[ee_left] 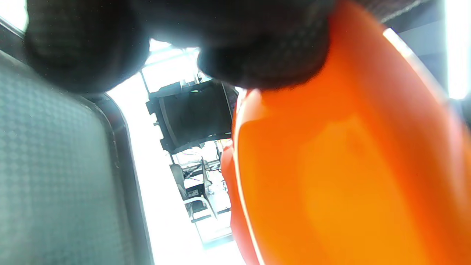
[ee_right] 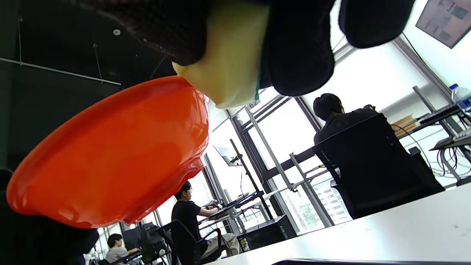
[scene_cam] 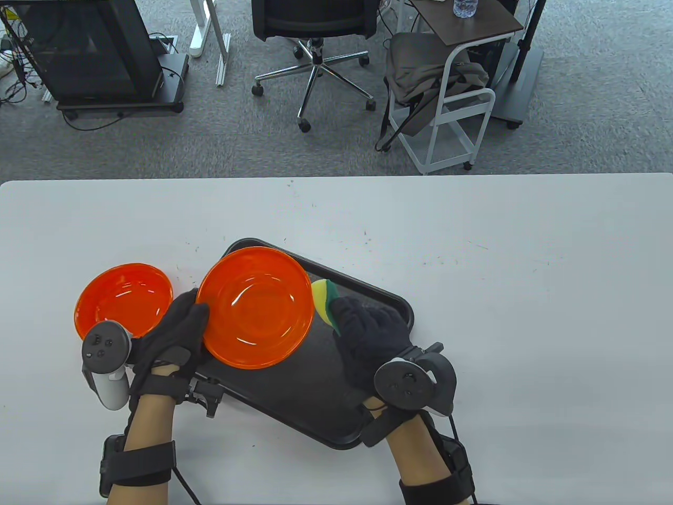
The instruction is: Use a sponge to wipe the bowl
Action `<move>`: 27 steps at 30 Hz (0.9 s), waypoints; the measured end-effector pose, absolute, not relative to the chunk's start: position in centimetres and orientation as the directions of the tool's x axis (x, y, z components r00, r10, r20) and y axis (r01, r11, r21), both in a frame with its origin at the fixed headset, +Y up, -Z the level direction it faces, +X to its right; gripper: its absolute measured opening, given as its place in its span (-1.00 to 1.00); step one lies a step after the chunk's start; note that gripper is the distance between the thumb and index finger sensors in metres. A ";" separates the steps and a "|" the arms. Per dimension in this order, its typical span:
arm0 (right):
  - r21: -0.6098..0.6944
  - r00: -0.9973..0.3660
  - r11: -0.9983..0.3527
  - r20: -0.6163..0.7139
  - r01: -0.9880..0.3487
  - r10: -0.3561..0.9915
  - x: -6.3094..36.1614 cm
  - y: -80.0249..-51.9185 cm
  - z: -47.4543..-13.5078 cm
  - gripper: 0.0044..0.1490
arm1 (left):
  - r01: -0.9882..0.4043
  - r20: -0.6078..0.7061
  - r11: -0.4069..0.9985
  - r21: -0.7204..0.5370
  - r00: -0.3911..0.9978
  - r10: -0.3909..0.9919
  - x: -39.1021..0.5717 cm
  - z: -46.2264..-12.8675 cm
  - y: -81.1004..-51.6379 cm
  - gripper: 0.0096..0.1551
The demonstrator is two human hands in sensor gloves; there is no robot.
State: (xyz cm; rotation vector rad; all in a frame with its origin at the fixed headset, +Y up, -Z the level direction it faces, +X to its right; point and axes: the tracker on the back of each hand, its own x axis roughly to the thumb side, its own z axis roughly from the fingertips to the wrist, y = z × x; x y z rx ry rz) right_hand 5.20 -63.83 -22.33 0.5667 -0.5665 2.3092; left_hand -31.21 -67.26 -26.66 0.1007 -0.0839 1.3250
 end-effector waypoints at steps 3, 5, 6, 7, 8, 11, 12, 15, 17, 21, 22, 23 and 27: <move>-0.159 -0.578 -0.605 0.553 -0.780 0.600 5.2 -64.2 -22.6 -0.40 | -0.972 0.101 0.235 0.005 0.234 0.967 -30.9 -26.7 -67.5 -0.36; -0.093 -0.494 -0.545 0.569 -0.833 0.658 5.1 -64.6 -22.8 -0.40 | -0.968 0.061 0.249 0.000 0.249 0.967 -30.6 -26.7 -67.8 -0.37; -0.074 -0.462 -0.518 0.572 -0.852 0.678 5.1 -64.7 -22.8 -0.40 | -0.966 0.048 0.260 -0.006 0.260 0.965 -30.6 -26.7 -67.9 -0.37; -0.064 -0.431 -0.487 0.574 -0.871 0.696 5.1 -64.9 -22.9 -0.40 | -0.961 0.044 0.278 -0.002 0.278 0.960 -30.5 -26.7 -67.9 -0.37; -0.053 -0.408 -0.468 0.581 -0.882 0.704 5.1 -64.9 -23.0 -0.40 | -0.955 0.037 0.295 -0.003 0.295 0.955 -30.4 -26.7 -68.0 -0.38; -0.029 -0.354 -0.417 0.585 -0.908 0.730 5.2 -65.1 -23.1 -0.40 | -0.949 0.039 0.312 -0.047 0.311 0.950 -30.0 -26.8 -67.8 -0.38; -0.030 -0.340 -0.399 0.582 -0.917 0.739 5.3 -65.2 -23.1 -0.40 | -0.950 0.050 0.305 -0.067 0.302 0.952 -29.9 -26.8 -67.7 -0.38; -0.041 -0.320 -0.364 0.576 -0.931 0.752 5.6 -65.3 -23.1 -0.41 | -0.932 0.058 0.307 -0.192 0.301 0.952 -29.2 -26.8 -67.4 -0.38; -0.043 -0.312 -0.352 0.574 -0.935 0.757 5.7 -65.3 -23.2 -0.40 | -0.916 0.076 0.331 -0.225 0.322 0.944 -28.6 -26.6 -67.2 -0.38; 0.041 -0.196 -0.260 0.551 -0.965 0.811 5.8 -65.8 -23.6 -0.40 | -0.886 0.119 0.358 -0.296 0.337 0.934 -27.2 -26.6 -67.0 -0.37; 0.061 -0.175 -0.247 0.546 -0.967 0.819 5.7 -65.9 -23.7 -0.40 | -0.885 0.125 0.350 -0.308 0.327 0.937 -27.0 -26.5 -67.1 -0.37; 0.090 -0.138 -0.221 0.543 -0.971 0.828 5.5 -66.1 -23.8 -0.40 | -0.882 0.133 0.342 -0.325 0.316 0.939 -26.6 -26.5 -67.1 -0.37; 0.196 -0.045 -0.170 0.517 -0.966 0.855 4.7 -66.8 -24.1 -0.40 | -0.860 0.179 0.365 -0.356 0.321 0.930 -25.5 -26.3 -66.8 -0.35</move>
